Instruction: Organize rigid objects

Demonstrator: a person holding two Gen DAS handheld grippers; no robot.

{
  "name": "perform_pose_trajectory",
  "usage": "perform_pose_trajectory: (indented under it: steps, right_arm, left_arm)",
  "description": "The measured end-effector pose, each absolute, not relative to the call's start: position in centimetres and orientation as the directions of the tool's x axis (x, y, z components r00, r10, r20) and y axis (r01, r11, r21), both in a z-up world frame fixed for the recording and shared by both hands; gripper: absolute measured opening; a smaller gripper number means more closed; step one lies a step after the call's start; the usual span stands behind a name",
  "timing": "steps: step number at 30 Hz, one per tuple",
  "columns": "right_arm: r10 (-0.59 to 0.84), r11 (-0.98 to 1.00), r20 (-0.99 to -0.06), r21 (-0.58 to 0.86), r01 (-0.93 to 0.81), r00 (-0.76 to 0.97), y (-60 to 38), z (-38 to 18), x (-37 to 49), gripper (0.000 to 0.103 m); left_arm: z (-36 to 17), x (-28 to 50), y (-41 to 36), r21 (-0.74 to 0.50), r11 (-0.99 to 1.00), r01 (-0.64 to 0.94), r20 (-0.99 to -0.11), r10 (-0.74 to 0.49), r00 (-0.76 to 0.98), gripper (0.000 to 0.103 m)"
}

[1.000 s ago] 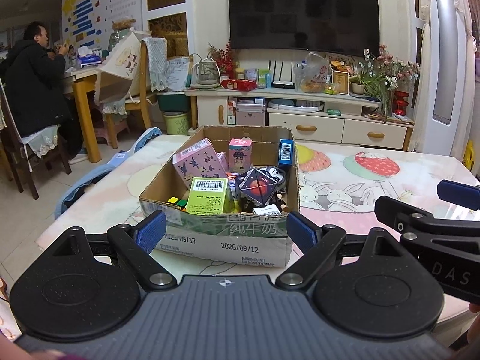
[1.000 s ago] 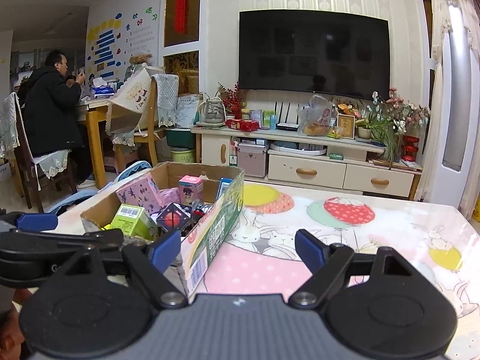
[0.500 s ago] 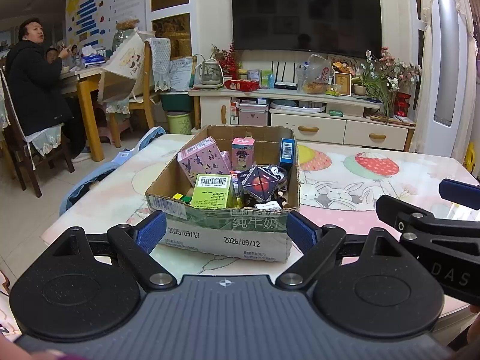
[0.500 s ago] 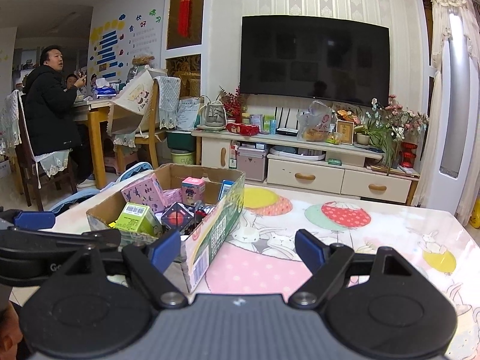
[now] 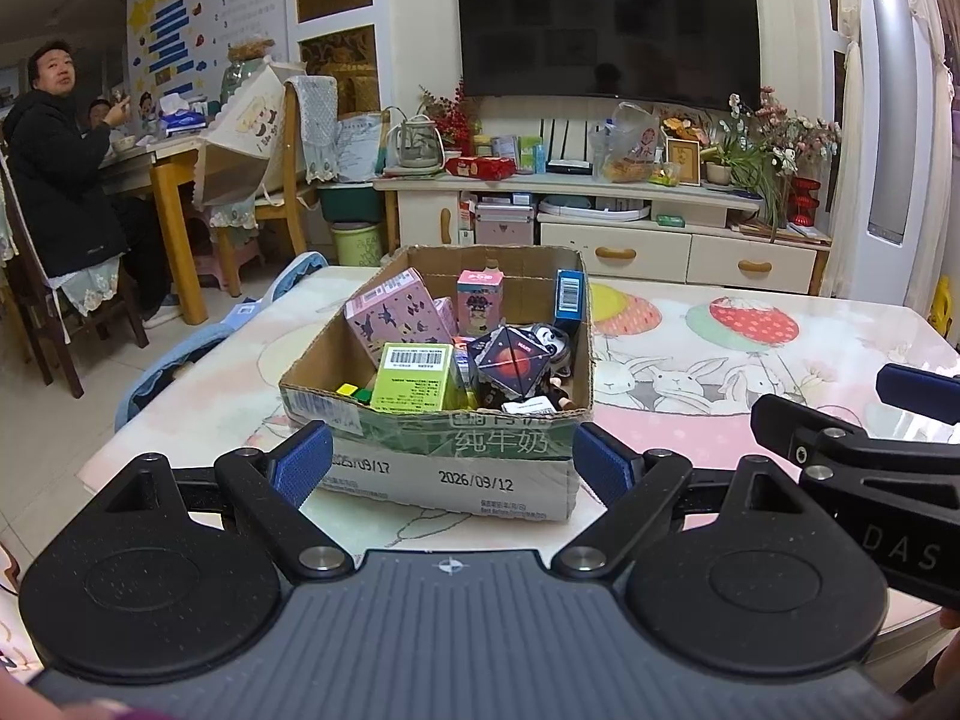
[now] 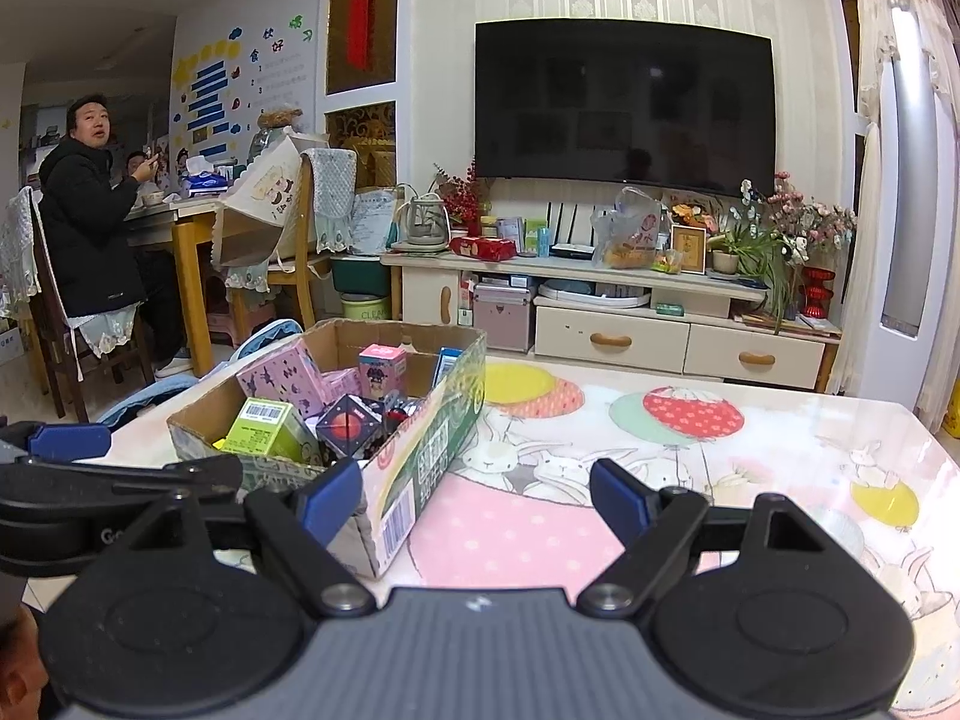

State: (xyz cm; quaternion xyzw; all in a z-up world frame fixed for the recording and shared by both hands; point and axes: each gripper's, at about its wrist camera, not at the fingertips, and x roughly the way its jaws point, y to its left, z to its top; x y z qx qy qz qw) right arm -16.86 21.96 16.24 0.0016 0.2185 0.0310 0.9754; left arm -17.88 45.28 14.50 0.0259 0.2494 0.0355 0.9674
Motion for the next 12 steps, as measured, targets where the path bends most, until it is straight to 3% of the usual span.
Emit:
perform_pose_trajectory:
  steps: [12]
  right_arm:
    - [0.052, 0.998, -0.428, 0.058, -0.030, 0.902, 19.8, 15.3, -16.3, 0.083]
  left_arm:
    - [14.6, -17.3, 43.6, 0.052, 0.998, -0.034, -0.501, 0.055, 0.864, 0.103]
